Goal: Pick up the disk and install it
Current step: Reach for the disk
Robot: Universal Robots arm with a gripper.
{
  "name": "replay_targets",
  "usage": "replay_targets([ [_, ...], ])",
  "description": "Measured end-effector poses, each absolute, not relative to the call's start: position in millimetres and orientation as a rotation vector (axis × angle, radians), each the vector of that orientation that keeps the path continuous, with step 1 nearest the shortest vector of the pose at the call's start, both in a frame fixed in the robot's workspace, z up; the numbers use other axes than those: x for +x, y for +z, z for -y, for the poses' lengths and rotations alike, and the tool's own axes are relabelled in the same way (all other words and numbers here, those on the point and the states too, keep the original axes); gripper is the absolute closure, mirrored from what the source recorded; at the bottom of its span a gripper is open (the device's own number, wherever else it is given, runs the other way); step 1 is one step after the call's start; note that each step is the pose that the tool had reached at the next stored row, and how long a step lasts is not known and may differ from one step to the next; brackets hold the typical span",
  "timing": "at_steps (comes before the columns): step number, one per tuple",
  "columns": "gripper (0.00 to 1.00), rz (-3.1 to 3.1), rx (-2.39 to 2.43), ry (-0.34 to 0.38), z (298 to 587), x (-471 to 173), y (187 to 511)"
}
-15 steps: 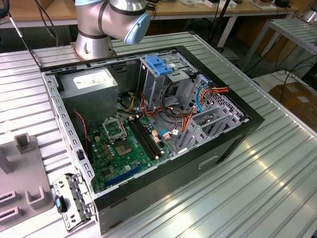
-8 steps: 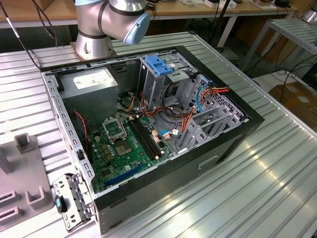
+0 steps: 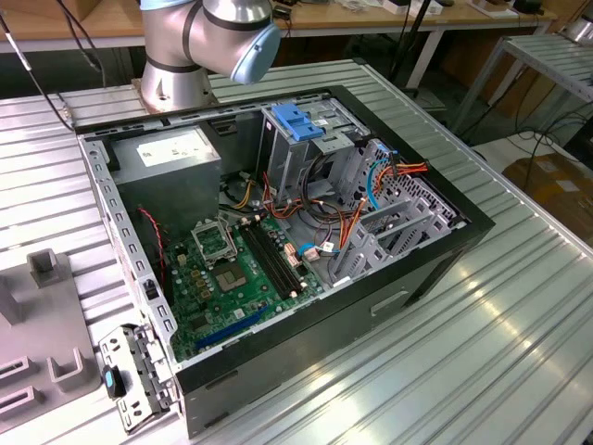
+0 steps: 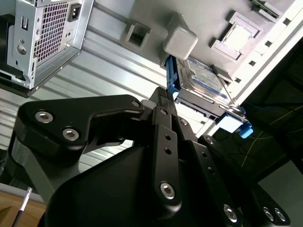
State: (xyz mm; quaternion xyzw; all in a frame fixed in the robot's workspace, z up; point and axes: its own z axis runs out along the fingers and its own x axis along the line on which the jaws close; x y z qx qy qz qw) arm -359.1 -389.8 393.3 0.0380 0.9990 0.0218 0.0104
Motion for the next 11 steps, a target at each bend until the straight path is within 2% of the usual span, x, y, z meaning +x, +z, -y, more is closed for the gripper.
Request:
replay_targets([
  [11, 0.89, -3.118, 0.118, 0.068, 389, -370, 393],
])
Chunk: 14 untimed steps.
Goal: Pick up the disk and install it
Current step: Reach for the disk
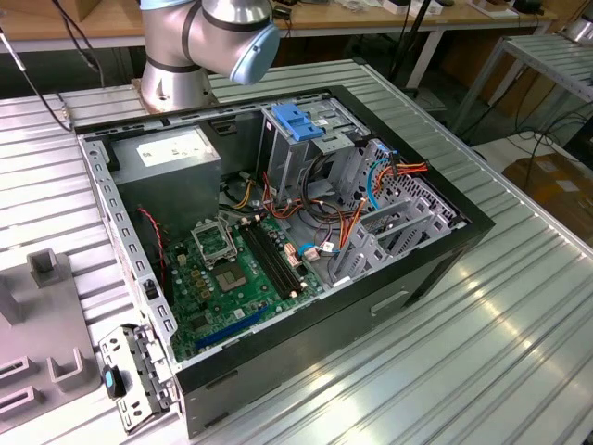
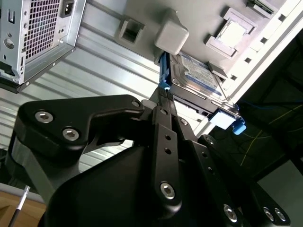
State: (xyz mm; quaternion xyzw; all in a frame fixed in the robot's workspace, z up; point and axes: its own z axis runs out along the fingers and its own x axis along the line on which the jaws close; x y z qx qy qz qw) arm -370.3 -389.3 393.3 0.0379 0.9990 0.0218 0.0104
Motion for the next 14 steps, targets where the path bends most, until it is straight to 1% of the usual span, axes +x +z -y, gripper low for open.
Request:
replay_targets([
  [14, 0.89, -3.118, 0.118, 0.068, 389, -387, 393],
])
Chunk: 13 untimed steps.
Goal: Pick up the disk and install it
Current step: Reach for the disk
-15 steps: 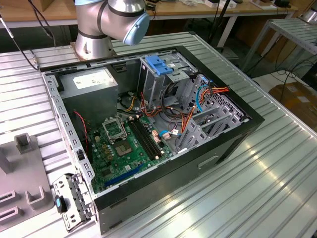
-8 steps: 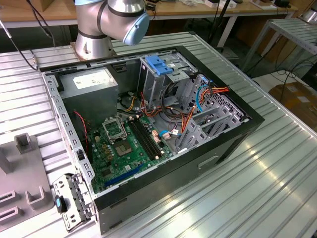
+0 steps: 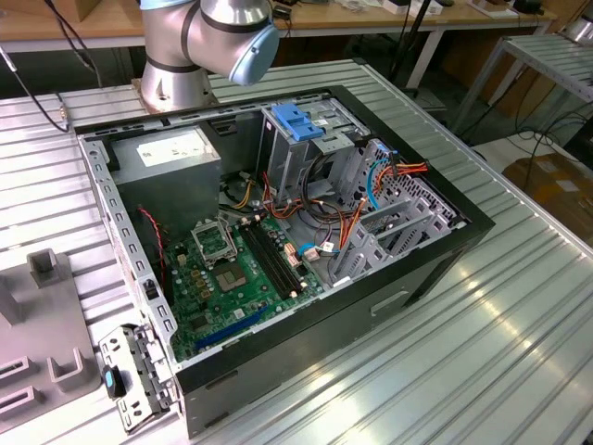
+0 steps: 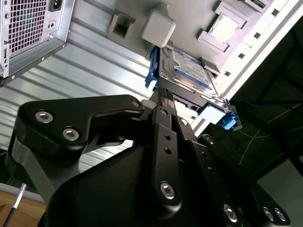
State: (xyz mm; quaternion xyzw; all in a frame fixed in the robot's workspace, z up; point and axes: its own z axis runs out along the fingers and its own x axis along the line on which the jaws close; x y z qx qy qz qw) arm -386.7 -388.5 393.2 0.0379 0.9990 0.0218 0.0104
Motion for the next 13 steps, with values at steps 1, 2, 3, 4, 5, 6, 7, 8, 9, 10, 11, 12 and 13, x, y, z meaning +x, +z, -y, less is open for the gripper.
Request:
replay_targets([
  [1, 0.89, -3.118, 0.118, 0.068, 388, -388, 393],
  [2, 0.89, -3.118, 0.118, 0.068, 388, -390, 393],
  [3, 0.89, -3.118, 0.118, 0.068, 388, -393, 393],
  [4, 0.89, -3.118, 0.118, 0.068, 387, -396, 393],
  [5, 0.89, -3.118, 0.118, 0.068, 386, -398, 393],
  [6, 0.89, -3.118, 0.118, 0.068, 386, -400, 393],
  [7, 0.89, -3.118, 0.118, 0.068, 386, -403, 393],
  [8, 0.89, -3.119, 0.118, 0.068, 385, -407, 393],
  [9, 0.89, -3.120, 0.119, 0.068, 384, -410, 393],
  [10, 0.89, -3.124, 0.119, 0.067, 383, -414, 393],
  [11, 0.89, -3.128, 0.119, 0.066, 383, -417, 393],
  [12, 0.89, -3.138, 0.120, 0.062, 381, -424, 392],
  [13, 0.89, -3.146, 0.120, 0.058, 380, -428, 392],
])
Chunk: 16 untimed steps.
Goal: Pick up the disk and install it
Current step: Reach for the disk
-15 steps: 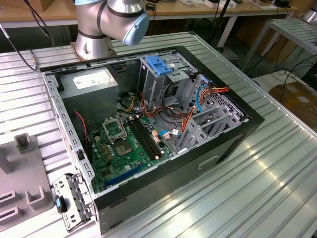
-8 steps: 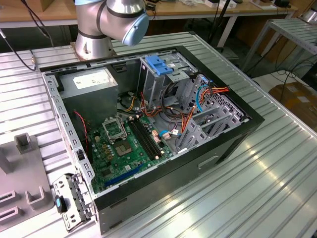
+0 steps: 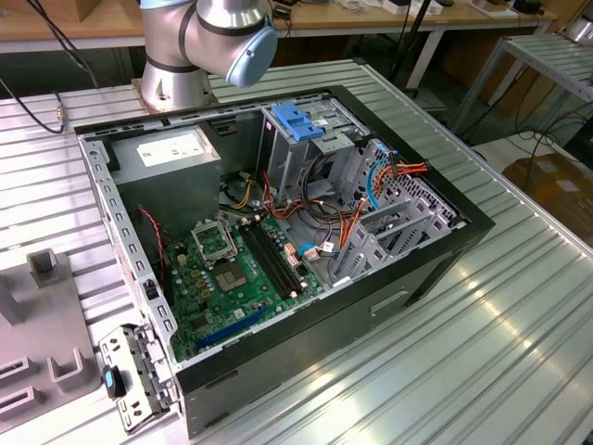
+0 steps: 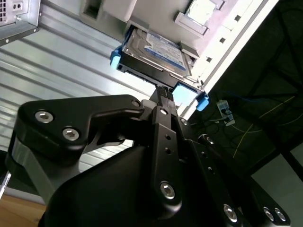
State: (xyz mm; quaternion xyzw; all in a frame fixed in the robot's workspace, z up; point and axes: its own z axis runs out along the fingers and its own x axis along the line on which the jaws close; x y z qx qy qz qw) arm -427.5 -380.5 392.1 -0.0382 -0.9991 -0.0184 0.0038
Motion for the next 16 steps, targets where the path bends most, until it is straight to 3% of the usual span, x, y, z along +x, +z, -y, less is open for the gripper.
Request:
replay_targets([
  [16, 0.89, 3.098, -0.103, -0.048, 375, -452, 388],
])
